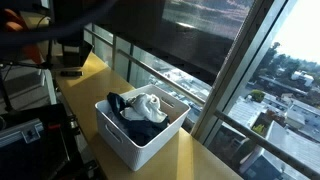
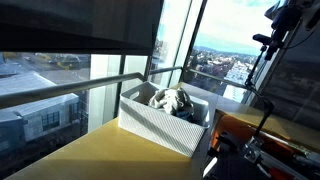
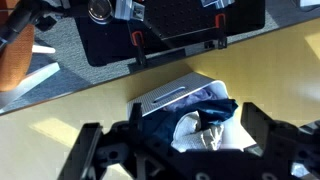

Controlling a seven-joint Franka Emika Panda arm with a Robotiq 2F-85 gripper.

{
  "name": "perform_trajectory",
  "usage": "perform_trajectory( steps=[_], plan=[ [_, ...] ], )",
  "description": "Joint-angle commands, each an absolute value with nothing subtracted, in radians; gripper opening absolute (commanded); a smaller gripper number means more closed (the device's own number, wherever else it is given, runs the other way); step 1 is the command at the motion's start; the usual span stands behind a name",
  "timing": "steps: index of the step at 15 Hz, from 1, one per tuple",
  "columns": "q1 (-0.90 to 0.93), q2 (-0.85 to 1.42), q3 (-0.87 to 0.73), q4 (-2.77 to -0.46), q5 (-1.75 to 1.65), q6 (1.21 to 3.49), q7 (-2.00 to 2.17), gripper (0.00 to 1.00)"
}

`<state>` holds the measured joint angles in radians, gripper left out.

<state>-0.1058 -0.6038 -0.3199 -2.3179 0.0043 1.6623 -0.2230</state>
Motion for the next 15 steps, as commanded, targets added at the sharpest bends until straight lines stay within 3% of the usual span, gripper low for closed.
perform_trajectory(
  steps=[1, 15],
  plan=[
    [-0.131, -0.598, -0.301, -2.314, 0.015, 1.661, -0.235, 1.00],
    [-0.105, -0.567, -0.278, -2.289, 0.017, 1.677, -0.247, 1.00]
  ],
)
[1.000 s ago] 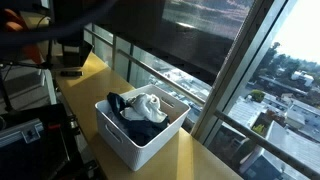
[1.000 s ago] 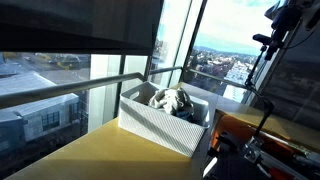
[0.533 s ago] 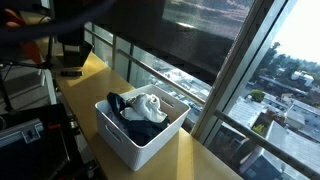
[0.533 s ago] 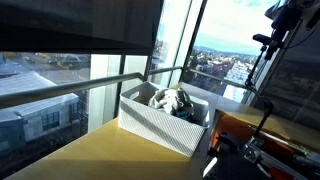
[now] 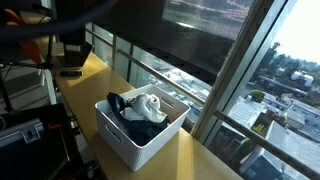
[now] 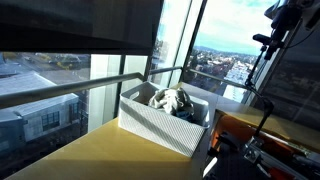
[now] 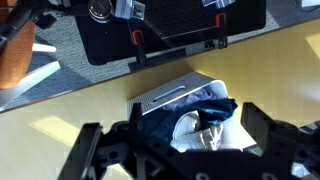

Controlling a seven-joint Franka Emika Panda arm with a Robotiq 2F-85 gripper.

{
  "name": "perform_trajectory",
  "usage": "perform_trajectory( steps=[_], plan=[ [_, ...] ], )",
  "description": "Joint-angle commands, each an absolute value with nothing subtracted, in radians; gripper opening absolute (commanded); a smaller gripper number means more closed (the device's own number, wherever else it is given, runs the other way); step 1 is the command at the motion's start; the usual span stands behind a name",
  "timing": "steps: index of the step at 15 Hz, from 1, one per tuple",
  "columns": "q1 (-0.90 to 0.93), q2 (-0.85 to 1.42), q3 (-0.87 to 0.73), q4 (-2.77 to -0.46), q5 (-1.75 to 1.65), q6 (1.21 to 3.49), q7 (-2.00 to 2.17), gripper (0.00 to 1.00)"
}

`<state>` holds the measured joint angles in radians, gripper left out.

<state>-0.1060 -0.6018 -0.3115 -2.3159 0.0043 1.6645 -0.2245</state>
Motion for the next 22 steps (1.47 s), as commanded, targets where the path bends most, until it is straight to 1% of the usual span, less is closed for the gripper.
perform_trajectory(
  steps=[1, 3, 7, 12, 17, 22],
  plan=[
    [-0.091, -0.553, -0.263, -2.284, 0.017, 1.692, -0.258, 1.00],
    [-0.061, -0.517, -0.232, -2.279, 0.018, 1.736, -0.283, 1.00],
    [0.002, -0.409, -0.188, -2.258, 0.028, 1.902, -0.349, 1.00],
    [0.046, -0.238, -0.164, -2.177, 0.052, 2.088, -0.430, 1.00],
    [0.046, -0.027, -0.132, -2.068, 0.103, 2.205, -0.505, 1.00],
    [0.006, 0.178, -0.083, -1.981, 0.139, 2.279, -0.550, 1.00]
  ],
)
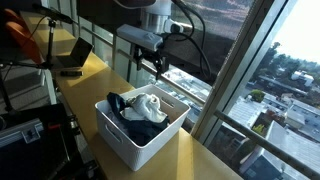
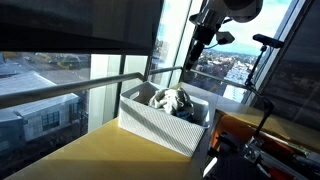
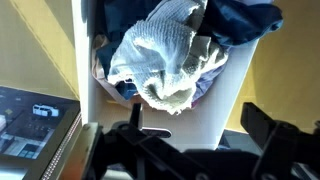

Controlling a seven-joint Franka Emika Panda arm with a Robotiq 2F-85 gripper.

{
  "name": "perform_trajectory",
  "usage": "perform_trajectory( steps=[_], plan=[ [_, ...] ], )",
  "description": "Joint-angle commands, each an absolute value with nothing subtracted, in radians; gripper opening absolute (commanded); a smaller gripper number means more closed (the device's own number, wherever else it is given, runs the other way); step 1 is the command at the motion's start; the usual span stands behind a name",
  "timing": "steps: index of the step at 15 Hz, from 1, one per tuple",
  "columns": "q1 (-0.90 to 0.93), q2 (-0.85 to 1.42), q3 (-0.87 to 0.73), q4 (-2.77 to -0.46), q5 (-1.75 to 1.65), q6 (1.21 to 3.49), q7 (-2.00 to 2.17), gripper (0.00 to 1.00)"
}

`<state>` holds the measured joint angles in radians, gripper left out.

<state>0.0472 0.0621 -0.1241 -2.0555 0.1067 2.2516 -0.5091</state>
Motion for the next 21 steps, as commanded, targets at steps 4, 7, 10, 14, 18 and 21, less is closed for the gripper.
perform_trajectory(
  steps=[4, 7, 10, 14, 18, 21],
  plan=[
    [-0.035, 0.294, -0.038, -1.990, 0.120, 2.338, -0.538, 1.00],
    [-0.060, 0.379, -0.010, -2.012, 0.108, 2.383, -0.523, 1.00],
    [-0.071, 0.454, 0.011, -2.026, 0.088, 2.408, -0.505, 1.00],
    [-0.078, 0.480, 0.016, -2.022, 0.070, 2.391, -0.468, 0.59],
    [-0.086, 0.327, 0.029, -2.051, 0.101, 2.264, -0.433, 0.29],
    [-0.072, 0.179, 0.035, -2.086, 0.131, 2.138, -0.401, 0.06]
  ],
)
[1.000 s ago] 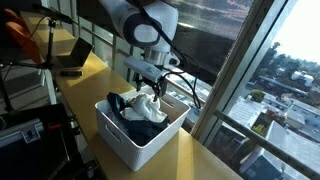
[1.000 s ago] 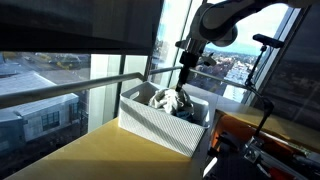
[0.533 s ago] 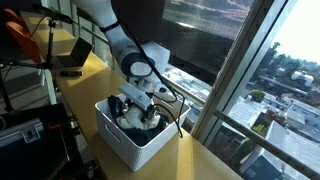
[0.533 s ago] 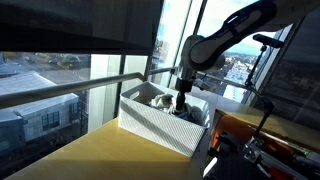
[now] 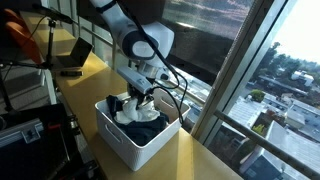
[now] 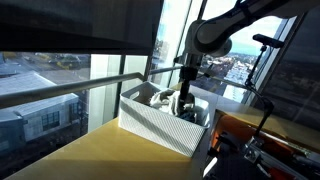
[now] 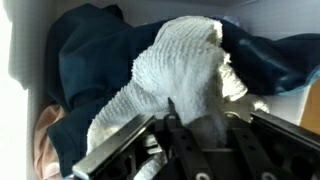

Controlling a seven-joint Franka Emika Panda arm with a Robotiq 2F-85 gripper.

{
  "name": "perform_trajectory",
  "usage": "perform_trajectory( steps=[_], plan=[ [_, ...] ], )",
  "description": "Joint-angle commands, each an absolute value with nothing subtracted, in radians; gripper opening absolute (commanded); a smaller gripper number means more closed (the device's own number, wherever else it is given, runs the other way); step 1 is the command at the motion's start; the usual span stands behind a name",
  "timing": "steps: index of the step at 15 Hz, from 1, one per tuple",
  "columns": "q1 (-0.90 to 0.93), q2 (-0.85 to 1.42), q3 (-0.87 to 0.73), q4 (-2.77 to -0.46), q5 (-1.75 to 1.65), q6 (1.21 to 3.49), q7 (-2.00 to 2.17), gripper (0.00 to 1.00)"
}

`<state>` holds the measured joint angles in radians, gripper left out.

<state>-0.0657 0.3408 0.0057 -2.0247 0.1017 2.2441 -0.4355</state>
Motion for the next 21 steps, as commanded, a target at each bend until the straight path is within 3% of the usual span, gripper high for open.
perform_trajectory(
  steps=[1, 2, 10, 15, 21],
  plan=[
    [-0.064, 0.131, 0.037, -2.094, 0.140, 2.103, -0.392, 0.02],
    [-0.052, 0.081, 0.043, -2.106, 0.146, 2.082, -0.384, 0.05],
    [0.140, -0.164, 0.153, -2.090, 0.142, 1.998, -0.223, 0.05],
    [0.229, -0.073, 0.230, -2.080, 0.112, 2.078, -0.182, 0.05],
    [0.211, 0.067, 0.210, -2.030, 0.062, 2.141, -0.241, 0.05]
  ],
)
